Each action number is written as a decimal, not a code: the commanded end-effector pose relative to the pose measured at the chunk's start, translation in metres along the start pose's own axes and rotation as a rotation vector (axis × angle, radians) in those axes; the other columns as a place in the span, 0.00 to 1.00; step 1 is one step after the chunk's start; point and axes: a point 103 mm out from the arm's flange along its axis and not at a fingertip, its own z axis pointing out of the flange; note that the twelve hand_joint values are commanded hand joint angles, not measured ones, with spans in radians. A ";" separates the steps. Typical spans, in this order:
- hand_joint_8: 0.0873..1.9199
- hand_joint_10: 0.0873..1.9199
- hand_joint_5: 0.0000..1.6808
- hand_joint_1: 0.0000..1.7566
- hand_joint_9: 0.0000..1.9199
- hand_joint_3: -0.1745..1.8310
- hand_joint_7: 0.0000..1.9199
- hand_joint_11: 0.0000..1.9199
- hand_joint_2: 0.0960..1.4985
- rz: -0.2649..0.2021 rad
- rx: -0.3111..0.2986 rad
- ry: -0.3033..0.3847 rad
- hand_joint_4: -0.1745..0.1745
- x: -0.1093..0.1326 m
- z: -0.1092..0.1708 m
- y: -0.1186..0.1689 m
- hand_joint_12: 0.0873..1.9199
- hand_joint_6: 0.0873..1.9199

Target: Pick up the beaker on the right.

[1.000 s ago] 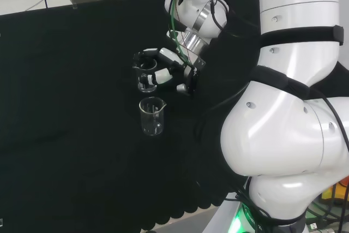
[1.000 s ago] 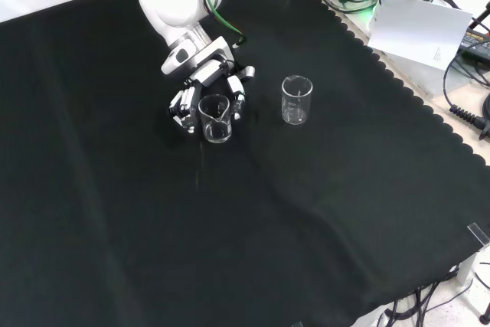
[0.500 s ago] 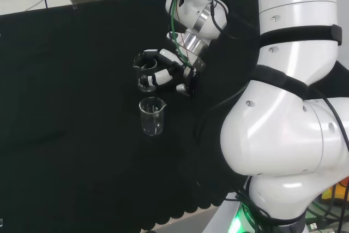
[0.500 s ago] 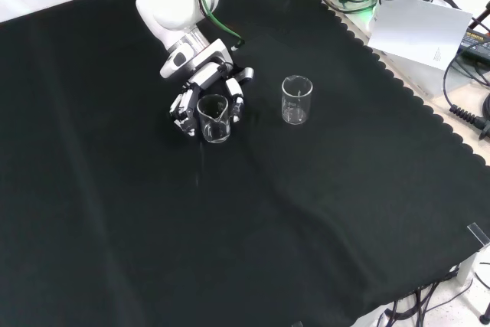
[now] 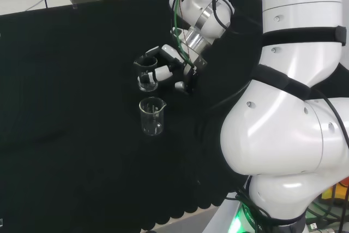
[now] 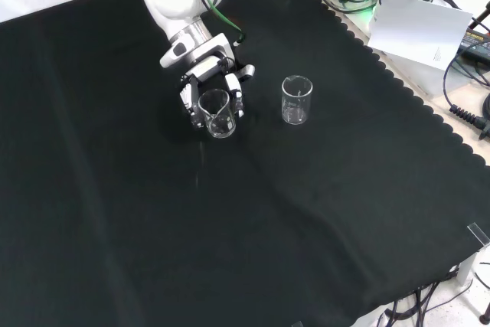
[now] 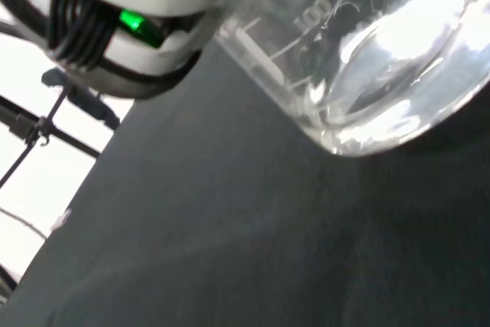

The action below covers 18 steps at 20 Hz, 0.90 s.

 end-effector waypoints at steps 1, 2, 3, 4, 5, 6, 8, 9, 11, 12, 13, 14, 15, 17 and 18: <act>0.04 0.00 0.84 0.75 0.84 0.25 0.78 0.74 0.49 -0.066 -0.133 -0.168 0.01 0.027 -0.052 0.002 0.33 0.09; 0.04 0.00 0.85 0.75 0.85 0.26 0.78 0.74 0.48 -0.077 -0.120 -0.197 0.00 0.031 -0.059 0.003 0.33 0.09; 0.03 0.00 0.85 0.75 0.86 0.26 0.78 0.74 0.48 -0.084 -0.107 -0.230 0.00 0.035 -0.065 0.002 0.33 0.08; 0.03 0.00 0.85 0.75 0.86 0.27 0.79 0.74 0.48 -0.087 -0.097 -0.250 0.00 0.038 -0.072 0.001 0.32 0.08; 0.03 0.00 0.85 0.75 0.87 0.28 0.79 0.74 0.47 -0.089 -0.086 -0.264 0.00 0.041 -0.077 -0.001 0.32 0.08; 0.03 0.00 0.85 0.75 0.88 0.29 0.79 0.74 0.46 -0.091 -0.076 -0.274 0.00 0.044 -0.081 -0.003 0.31 0.08; 0.04 0.00 0.85 0.75 0.88 0.31 0.79 0.74 0.44 -0.083 -0.049 -0.290 0.00 0.051 -0.089 -0.011 0.30 0.09; 0.04 0.00 0.85 0.75 0.89 0.32 0.79 0.74 0.44 -0.079 -0.033 -0.298 0.00 0.053 -0.091 -0.014 0.30 0.10; 0.06 0.00 0.85 0.75 0.89 0.33 0.78 0.74 0.43 -0.067 0.003 -0.313 0.00 0.058 -0.096 -0.023 0.30 0.11; 0.07 0.00 0.84 0.75 0.89 0.33 0.78 0.74 0.43 -0.061 0.020 -0.322 0.00 0.061 -0.099 -0.028 0.30 0.12; 0.09 0.00 0.84 0.75 0.90 0.35 0.77 0.74 0.42 -0.055 0.033 -0.331 0.00 0.065 -0.101 -0.033 0.30 0.14; 0.11 0.00 0.83 0.75 0.90 0.35 0.76 0.74 0.41 -0.050 0.041 -0.338 0.00 0.069 -0.104 -0.039 0.30 0.15; 0.13 0.00 0.83 0.75 0.90 0.36 0.76 0.74 0.41 -0.046 0.050 -0.347 0.00 0.073 -0.106 -0.044 0.30 0.17; 0.17 0.00 0.81 0.75 0.90 0.38 0.74 0.74 0.40 -0.039 0.064 -0.359 0.00 0.080 -0.109 -0.053 0.30 0.19; 0.18 0.00 0.81 0.75 0.90 0.38 0.74 0.74 0.40 -0.035 0.072 -0.361 0.00 0.083 -0.110 -0.057 0.30 0.20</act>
